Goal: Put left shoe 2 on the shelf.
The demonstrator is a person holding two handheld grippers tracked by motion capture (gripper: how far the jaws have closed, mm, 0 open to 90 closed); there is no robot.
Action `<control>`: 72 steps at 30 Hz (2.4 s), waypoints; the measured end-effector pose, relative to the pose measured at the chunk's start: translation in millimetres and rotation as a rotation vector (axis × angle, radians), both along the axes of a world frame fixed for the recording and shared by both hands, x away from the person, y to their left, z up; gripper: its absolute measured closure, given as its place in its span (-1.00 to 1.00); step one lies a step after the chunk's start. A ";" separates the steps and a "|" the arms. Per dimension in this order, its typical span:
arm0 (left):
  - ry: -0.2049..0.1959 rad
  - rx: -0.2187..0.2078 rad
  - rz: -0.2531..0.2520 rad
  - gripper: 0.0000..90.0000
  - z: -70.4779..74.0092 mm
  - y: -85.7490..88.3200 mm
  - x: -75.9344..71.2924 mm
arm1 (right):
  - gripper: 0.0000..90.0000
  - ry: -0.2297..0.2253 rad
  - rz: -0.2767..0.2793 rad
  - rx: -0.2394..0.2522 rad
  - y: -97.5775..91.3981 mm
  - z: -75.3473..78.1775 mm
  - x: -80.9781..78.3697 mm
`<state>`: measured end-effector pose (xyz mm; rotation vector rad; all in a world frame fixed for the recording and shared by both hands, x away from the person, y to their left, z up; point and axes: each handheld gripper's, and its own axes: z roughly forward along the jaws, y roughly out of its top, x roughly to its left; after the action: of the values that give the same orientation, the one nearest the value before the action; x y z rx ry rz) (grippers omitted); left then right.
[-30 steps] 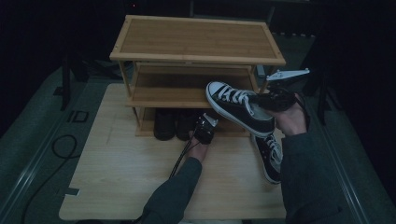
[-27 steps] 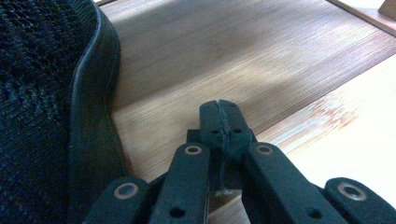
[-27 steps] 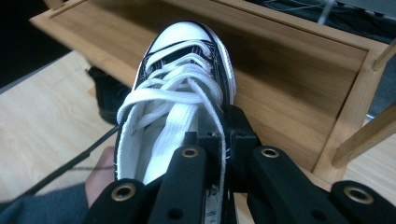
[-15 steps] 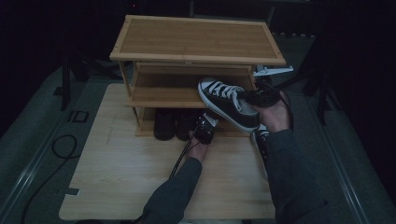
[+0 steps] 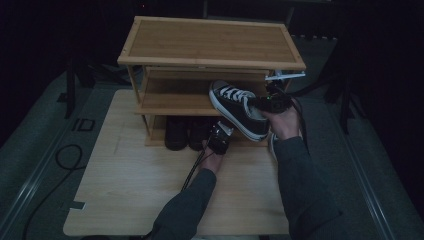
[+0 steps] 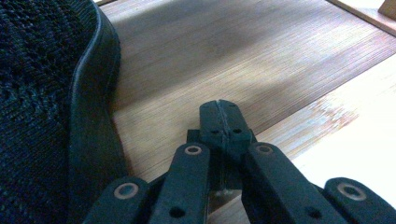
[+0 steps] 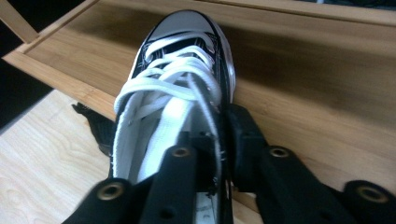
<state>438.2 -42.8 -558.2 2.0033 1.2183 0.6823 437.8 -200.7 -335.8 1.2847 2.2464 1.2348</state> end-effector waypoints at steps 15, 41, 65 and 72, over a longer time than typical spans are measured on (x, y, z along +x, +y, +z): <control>0.000 0.000 0.000 1.00 0.0 0.0 0.0 | 0.32 -0.022 0.038 -0.024 -5.6 5.8 -7.4; -0.001 0.001 0.000 1.00 0.0 -0.1 -0.1 | 0.85 -0.139 0.001 0.058 -18.9 25.8 -24.9; 0.000 0.002 0.000 1.00 0.0 -0.1 -0.1 | 1.00 -0.118 0.006 -0.055 -53.4 -1.8 -68.0; -0.001 0.003 0.002 1.00 -0.1 -0.3 -0.2 | 1.00 -0.103 0.012 -0.071 -59.1 -13.2 -84.3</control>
<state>438.1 -43.2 -558.2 2.0038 1.2191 0.6863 353.5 -259.7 -349.0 1.1563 2.2077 1.1858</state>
